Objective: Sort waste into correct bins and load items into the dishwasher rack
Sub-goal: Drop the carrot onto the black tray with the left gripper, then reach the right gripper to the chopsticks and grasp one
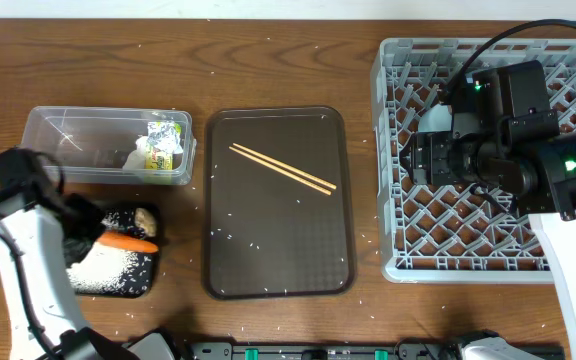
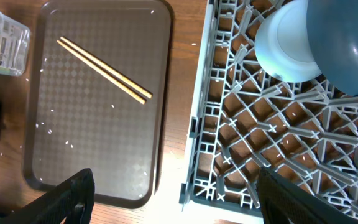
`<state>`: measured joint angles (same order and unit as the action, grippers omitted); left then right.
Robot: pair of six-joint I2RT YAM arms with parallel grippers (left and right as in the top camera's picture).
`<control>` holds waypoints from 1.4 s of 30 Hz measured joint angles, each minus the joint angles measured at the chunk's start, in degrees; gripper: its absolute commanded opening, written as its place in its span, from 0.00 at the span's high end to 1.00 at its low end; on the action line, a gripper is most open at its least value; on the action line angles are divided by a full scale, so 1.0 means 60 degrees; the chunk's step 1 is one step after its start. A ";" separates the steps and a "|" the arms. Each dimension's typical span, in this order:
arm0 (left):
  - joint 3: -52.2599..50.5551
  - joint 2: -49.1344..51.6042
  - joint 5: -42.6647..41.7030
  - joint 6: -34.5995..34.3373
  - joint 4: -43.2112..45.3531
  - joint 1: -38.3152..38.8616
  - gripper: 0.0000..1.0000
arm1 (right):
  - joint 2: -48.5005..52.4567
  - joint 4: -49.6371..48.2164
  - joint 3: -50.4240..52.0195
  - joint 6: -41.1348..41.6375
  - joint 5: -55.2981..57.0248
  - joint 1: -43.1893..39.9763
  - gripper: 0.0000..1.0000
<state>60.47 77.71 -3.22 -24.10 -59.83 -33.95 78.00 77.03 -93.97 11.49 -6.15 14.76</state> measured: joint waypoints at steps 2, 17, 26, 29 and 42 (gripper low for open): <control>0.0000 -0.0007 0.0040 0.0113 0.0040 -0.0364 0.67 | 0.0000 0.0000 0.0000 0.0000 0.0004 0.0000 0.23; 0.0667 -0.1355 -0.2317 0.2164 0.1016 0.2280 0.47 | 0.0000 -0.0277 -0.0004 0.0007 -0.0004 0.0000 0.26; 0.0736 -0.1450 -0.1716 0.2557 0.1432 0.5078 0.45 | 0.0514 -0.1577 0.0022 -0.0262 -0.0291 0.0667 0.47; 0.0736 -0.1453 -0.1461 0.2463 0.1388 0.5060 0.45 | 0.1300 -0.2055 0.0142 -0.0586 -0.0386 0.1428 0.56; 0.0732 -0.1606 -0.1177 0.2124 0.0131 0.4586 0.02 | 0.6240 -0.4991 0.0423 -0.2186 -0.0608 0.2710 0.68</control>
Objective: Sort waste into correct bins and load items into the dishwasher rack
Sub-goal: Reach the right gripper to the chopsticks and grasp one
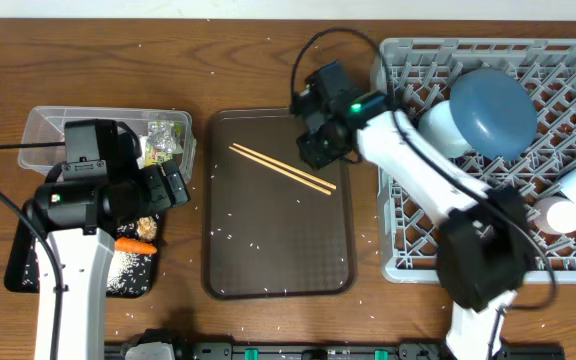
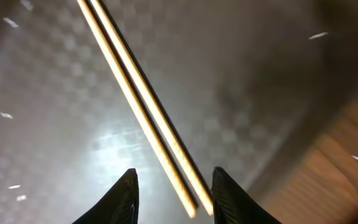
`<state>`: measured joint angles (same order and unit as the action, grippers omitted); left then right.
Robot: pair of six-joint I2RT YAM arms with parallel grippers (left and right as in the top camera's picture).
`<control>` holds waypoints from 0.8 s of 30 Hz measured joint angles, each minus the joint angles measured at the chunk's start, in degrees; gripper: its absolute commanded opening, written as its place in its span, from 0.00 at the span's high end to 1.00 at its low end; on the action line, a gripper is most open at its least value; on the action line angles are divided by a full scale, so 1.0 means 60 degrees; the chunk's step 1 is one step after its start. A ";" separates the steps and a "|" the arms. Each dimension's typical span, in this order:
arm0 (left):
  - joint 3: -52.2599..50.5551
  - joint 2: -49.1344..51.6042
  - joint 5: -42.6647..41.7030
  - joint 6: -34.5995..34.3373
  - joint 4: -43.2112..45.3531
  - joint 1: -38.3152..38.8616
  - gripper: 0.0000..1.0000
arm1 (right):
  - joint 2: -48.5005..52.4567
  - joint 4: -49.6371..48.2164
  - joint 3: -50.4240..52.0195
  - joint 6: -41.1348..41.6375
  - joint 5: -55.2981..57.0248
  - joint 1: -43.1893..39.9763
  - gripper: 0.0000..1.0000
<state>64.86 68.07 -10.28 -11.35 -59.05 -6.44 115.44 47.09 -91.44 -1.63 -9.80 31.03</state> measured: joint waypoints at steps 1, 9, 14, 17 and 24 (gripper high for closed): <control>0.0004 0.0000 0.0000 -0.0004 0.0000 0.0000 0.02 | 0.0277 -0.0033 0.0011 -0.0189 -0.0036 0.0029 0.70; 0.0004 0.0000 -0.0004 -0.0007 -0.0015 0.0000 0.02 | 0.1413 -0.0284 0.0036 -0.1129 -0.0080 0.0532 0.71; 0.0000 0.0000 -0.0004 -0.0044 -0.0015 0.0000 0.02 | 0.1537 -0.0619 0.0036 -0.1311 -0.0047 0.0703 0.73; 0.0004 0.0000 -0.0004 -0.0066 -0.0015 0.0000 0.02 | 0.1617 -0.0586 0.0036 -0.1330 0.0055 0.0729 0.75; 0.0004 0.0000 -0.0004 -0.0069 -0.0015 0.0000 0.02 | 0.1617 -0.0484 0.0018 -0.1588 0.0073 0.0831 0.56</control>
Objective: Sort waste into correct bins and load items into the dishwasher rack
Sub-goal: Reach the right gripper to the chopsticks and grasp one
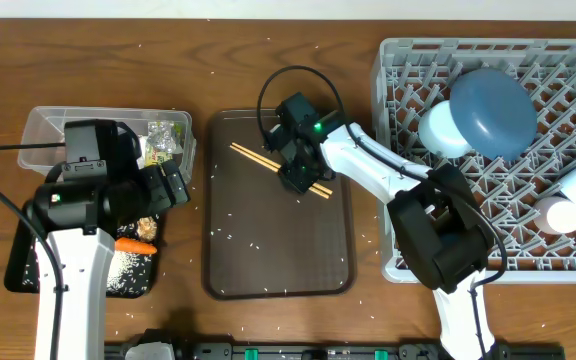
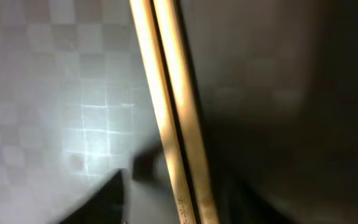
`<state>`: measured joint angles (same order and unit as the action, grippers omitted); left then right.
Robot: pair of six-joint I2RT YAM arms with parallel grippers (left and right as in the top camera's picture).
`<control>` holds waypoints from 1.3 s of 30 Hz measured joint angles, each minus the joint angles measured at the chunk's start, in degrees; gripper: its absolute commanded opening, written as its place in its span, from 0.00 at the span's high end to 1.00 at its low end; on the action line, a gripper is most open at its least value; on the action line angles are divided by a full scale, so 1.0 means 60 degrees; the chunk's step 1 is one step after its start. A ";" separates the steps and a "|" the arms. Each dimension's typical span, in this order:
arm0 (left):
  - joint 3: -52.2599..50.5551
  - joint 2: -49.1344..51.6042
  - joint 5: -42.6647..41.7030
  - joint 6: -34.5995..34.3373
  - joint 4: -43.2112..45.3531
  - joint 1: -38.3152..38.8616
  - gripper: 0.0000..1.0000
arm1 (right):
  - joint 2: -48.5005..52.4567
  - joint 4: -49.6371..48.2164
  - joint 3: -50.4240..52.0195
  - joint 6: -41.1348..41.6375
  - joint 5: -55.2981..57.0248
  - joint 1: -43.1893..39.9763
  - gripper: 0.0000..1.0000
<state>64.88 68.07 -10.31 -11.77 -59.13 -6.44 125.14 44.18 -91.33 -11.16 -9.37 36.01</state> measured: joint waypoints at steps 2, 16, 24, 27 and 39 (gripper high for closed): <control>0.0000 0.0000 0.0000 0.0000 0.0000 0.0000 0.02 | 0.0000 0.0007 -0.0007 -0.0044 0.0113 0.0036 0.55; 0.0000 0.0000 0.0000 0.0000 0.0000 0.0000 0.02 | -0.0382 -0.0226 0.0004 0.0029 0.0495 -0.0055 0.51; 0.0000 0.0000 0.0004 0.0000 0.0000 0.0000 0.02 | -0.0437 -0.0627 0.0018 -0.0321 0.0892 -0.0087 0.53; 0.0000 0.0000 0.0000 0.0000 0.0000 0.0000 0.02 | -0.0397 -0.0703 0.0018 -0.0357 0.1038 -0.0087 0.54; 0.0000 0.0000 0.0004 0.0000 0.0000 0.0000 0.02 | -0.0138 -0.0994 0.0372 -0.0419 0.1100 0.0055 0.66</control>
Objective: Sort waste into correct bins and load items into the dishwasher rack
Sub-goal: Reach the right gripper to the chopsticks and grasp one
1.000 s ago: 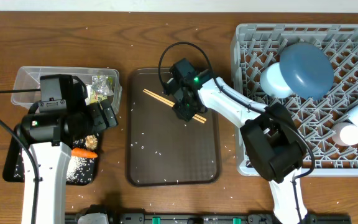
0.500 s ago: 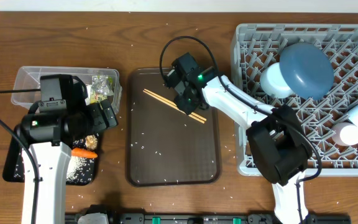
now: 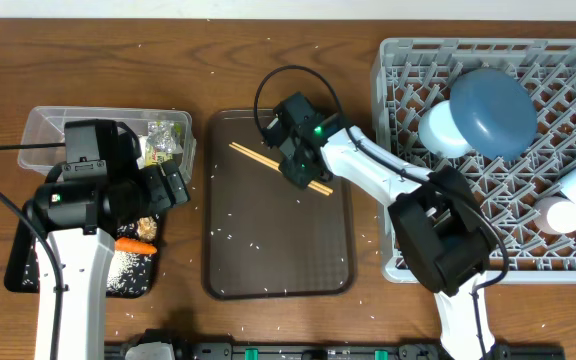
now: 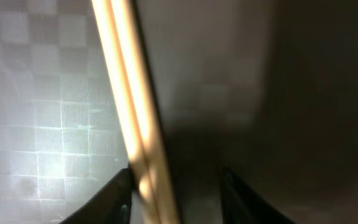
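Observation:
Two pale wooden chopsticks (image 3: 268, 161) lie side by side on the brown tray (image 3: 278, 270), slanting from far left to near right. My right gripper (image 3: 302, 170) is low over their middle. In the right wrist view this gripper (image 4: 176, 190) is open, and the chopsticks (image 4: 126, 93) run between its dark fingers, against the left finger (image 4: 118, 196). The grey dishwasher rack (image 3: 488, 250) holds a blue bowl (image 3: 488, 108) and a white cup (image 3: 573, 195). My left gripper (image 3: 168, 186) hovers by the black food tray (image 3: 28, 270); how its jaws stand is not visible.
A clear plastic bin (image 3: 68, 135) with a wrapper (image 3: 163, 142) stands at the left. The black food tray below it holds a carrot (image 3: 136, 244) and rice. White crumbs are scattered over the table and the brown tray.
My right gripper has shifted slightly along the chopsticks, which now lie closer to its left finger. It is still open around them. The left arm has not moved.
My right gripper was first above the rack beside the blue bowl, with the left arm at the table's far left. Then it was open over the chopsticks' near end, and the left arm stood by the bin. After that it was low over their middle, as now.

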`<state>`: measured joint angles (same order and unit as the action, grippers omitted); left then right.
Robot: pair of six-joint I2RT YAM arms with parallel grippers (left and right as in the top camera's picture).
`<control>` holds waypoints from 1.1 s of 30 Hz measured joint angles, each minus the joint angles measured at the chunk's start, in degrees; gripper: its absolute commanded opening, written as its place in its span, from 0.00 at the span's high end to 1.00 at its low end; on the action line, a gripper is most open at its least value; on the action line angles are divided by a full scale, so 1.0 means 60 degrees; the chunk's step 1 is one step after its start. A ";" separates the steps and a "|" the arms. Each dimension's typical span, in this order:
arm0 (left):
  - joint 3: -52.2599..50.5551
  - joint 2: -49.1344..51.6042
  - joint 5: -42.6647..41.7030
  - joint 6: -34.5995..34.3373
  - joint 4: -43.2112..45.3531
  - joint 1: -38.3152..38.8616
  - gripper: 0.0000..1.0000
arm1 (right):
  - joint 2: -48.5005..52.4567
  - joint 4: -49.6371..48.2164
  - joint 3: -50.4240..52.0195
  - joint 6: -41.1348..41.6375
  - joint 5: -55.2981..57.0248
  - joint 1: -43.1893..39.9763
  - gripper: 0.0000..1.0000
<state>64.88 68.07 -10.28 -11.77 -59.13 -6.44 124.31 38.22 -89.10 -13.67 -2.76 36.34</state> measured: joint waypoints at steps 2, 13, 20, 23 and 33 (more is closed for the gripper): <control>0.0000 0.0000 -0.0004 0.0000 0.0000 0.0000 0.02 | 0.0015 -0.0033 0.0015 -0.0047 -0.0066 0.0015 0.75; 0.0000 0.0000 -0.0004 0.0000 0.0000 0.0000 0.02 | 0.0015 -0.0018 0.0015 0.0189 0.0011 0.0044 0.60; 0.0000 0.0000 -0.0004 0.0000 -0.0004 0.0000 0.02 | -0.0098 0.0426 0.0000 0.0226 0.0047 0.0044 0.50; 0.0000 0.0000 -0.0004 0.0000 0.0000 0.0000 0.02 | -0.0244 0.0353 0.0025 0.0226 0.0124 0.0044 0.50; 0.0000 0.0000 -0.0004 0.0000 0.0000 0.0000 0.02 | -0.0597 -0.0200 0.0033 0.0208 0.0470 -0.0029 0.51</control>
<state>64.88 68.07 -10.31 -11.77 -59.13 -6.44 120.73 37.01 -88.90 -12.43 0.05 36.16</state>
